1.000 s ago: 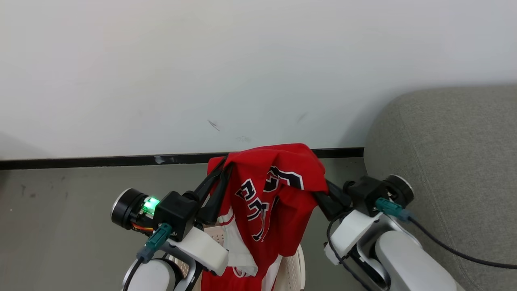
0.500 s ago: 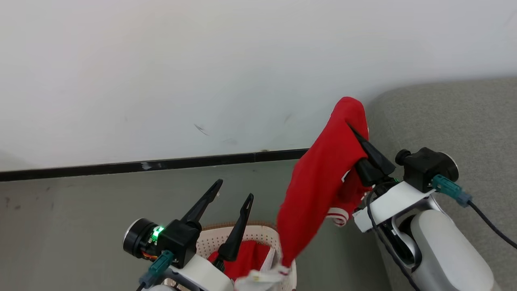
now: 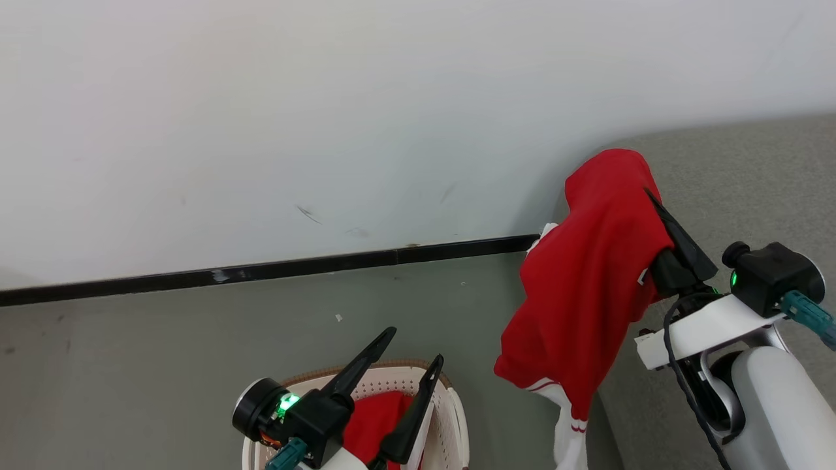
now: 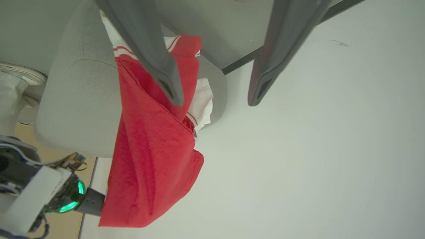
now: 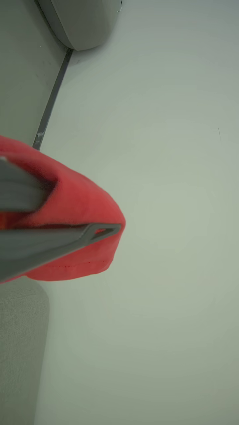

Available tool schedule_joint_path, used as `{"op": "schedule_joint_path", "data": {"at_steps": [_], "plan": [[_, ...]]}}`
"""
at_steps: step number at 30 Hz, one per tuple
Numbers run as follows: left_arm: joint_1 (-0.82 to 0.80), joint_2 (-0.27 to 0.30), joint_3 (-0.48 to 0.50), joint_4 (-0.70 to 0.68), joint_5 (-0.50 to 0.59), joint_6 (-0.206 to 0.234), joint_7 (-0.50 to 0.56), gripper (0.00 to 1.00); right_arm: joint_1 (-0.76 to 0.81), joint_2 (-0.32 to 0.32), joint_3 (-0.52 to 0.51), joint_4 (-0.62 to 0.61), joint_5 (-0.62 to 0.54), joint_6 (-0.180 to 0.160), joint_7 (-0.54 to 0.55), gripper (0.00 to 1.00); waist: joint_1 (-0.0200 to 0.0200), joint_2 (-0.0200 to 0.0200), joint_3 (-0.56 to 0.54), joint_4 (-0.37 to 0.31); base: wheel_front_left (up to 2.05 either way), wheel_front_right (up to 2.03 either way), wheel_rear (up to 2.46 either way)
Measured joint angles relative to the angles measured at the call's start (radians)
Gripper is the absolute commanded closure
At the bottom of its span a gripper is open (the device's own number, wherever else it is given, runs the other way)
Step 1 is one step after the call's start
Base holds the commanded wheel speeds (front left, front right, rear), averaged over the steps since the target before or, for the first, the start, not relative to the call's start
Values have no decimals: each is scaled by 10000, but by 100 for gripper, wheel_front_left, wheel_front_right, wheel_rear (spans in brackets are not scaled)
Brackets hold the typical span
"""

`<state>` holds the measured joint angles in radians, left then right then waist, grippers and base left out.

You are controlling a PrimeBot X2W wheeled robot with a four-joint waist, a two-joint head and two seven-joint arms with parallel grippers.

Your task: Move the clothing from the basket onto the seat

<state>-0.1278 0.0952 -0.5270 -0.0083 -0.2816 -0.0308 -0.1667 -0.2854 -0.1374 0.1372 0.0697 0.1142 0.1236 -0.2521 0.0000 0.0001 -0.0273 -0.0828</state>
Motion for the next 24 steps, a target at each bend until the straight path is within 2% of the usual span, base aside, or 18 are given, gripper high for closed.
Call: {"op": "schedule_joint_path", "data": {"at_steps": [13,24], "plan": [[110,-153,-623,98,-36,-355,-222,0,906,-282,-809,-754,-441,0,0,100,0,0,-2,-541,0,0,0],[108,-286,-1170,86,-261,-512,-347,0,1730,-270,-1687,-1457,-546,0,0,100,0,0,55,-1299,0,0,0]]}}
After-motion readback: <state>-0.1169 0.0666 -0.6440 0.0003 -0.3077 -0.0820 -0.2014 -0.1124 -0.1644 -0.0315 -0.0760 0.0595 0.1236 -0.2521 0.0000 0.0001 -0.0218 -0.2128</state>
